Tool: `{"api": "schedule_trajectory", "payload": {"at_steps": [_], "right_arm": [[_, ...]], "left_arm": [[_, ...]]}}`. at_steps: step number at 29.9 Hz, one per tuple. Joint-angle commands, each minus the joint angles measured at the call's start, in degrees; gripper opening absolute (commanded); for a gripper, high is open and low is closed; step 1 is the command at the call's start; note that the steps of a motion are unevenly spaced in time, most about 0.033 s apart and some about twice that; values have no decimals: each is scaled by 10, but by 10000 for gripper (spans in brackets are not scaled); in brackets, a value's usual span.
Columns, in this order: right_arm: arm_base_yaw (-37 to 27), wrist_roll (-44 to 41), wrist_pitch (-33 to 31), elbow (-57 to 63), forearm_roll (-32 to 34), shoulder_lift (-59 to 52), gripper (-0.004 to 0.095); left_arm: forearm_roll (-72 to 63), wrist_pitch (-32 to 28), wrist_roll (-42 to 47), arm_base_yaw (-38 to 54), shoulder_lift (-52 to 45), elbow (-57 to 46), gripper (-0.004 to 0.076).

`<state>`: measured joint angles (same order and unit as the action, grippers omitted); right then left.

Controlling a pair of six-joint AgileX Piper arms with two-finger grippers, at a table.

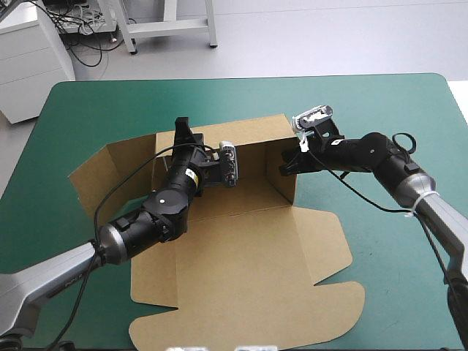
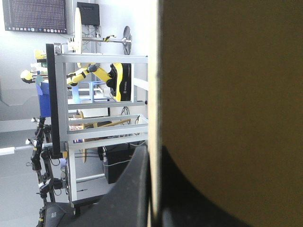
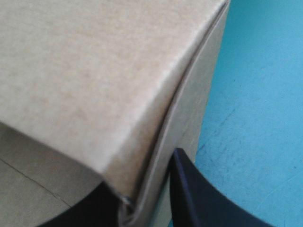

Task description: Fold the box

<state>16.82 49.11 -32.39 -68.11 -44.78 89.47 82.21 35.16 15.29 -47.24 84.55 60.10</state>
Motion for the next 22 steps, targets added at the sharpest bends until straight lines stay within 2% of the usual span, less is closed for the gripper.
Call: {"api": "schedule_trajectory", "payload": {"at_steps": [1,4,7,10,13,15,22], "right_arm": [[1,21,-20,-14,-63,-22,-20],[1,20,-17,-14,-65,-22,-22],[1,20,-14,-14,-65,-22,-21],[1,19,-9,-14,-64,-22,-22],[1,16,-5,-14,-64,-22,-21],[1,9,-2,-14,-64,-22,-21],[-1,-12,13,-14,-63,-22,-21]], "left_arm": [[22,-14,12,0,-19,16,-32],[22,-18,8,-3,-19,16,-17],[22,-19,8,-11,-20,16,62],[25,-15,8,-33,-21,16,232],[14,-6,8,-58,-25,16,361],[9,9,8,-75,-31,16,388],[-30,30,8,-123,-66,16,388]]}}
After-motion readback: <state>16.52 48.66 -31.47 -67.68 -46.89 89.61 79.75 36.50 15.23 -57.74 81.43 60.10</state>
